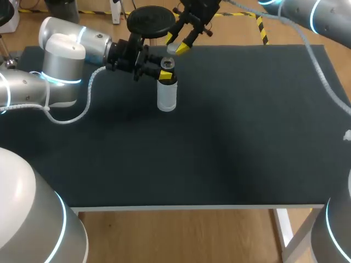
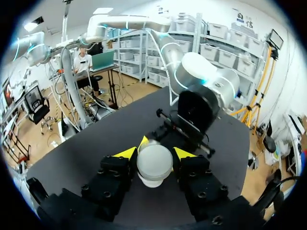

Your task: Unscrew the bottle cap

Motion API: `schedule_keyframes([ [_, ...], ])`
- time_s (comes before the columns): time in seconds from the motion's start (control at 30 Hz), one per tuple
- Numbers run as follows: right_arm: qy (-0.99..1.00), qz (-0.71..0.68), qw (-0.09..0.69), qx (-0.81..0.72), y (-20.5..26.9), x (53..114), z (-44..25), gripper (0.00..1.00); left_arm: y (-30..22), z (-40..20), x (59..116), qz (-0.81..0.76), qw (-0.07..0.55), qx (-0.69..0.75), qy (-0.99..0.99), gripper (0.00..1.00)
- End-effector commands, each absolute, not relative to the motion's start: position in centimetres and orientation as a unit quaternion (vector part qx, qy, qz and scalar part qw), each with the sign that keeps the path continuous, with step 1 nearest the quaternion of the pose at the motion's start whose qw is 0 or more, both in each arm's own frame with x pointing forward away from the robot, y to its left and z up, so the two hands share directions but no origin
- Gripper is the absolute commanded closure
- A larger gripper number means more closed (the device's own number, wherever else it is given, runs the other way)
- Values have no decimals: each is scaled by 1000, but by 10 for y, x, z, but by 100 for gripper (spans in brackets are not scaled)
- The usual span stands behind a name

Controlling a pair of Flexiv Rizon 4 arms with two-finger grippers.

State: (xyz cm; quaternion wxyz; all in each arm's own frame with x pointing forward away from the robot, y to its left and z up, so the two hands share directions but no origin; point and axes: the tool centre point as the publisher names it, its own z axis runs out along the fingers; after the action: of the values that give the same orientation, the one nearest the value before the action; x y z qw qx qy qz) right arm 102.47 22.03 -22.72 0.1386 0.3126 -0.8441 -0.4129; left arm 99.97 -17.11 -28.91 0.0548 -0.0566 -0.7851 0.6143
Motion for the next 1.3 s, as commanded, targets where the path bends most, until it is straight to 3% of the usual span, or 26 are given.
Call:
schedule_keyframes([
  [0.03,-854,-431,115,268,196,1017,-233,100,-171,-289,1001,614,57,-58,-785,100],
  [0.77,-885,-456,72,58,102,1013,-338,100,-171,-289,1001,614,57,-58,-785,100],
  [1.23,-902,-426,64,-22,79,1017,-375,100,-171,-289,1001,614,57,-58,-785,100],
  [1.27,-902,-427,65,-23,79,1017,-375,83,-171,-289,1001,614,57,-58,-785,100],
  [1.3,-902,-426,66,-25,79,1017,-375,50,-171,-289,1001,614,57,-58,-785,100],
])
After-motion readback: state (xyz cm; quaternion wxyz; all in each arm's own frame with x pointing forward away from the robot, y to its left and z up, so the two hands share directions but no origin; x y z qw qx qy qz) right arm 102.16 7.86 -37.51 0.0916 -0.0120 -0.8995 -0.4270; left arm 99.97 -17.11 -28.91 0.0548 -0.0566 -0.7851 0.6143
